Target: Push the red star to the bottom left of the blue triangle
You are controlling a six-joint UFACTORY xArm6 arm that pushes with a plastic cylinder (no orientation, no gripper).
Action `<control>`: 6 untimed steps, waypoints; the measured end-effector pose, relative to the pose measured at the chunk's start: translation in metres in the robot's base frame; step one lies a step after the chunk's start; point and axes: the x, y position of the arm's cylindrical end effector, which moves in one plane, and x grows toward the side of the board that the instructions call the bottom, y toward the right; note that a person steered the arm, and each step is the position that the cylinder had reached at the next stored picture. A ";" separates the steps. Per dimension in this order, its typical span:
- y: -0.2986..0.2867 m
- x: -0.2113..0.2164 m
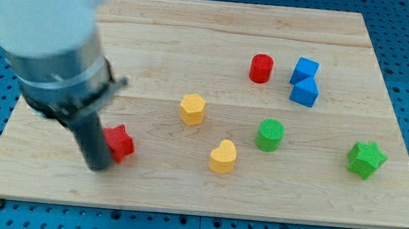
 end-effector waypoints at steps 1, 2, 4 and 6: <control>0.025 -0.050; 0.030 -0.068; 0.060 -0.018; 0.083 -0.105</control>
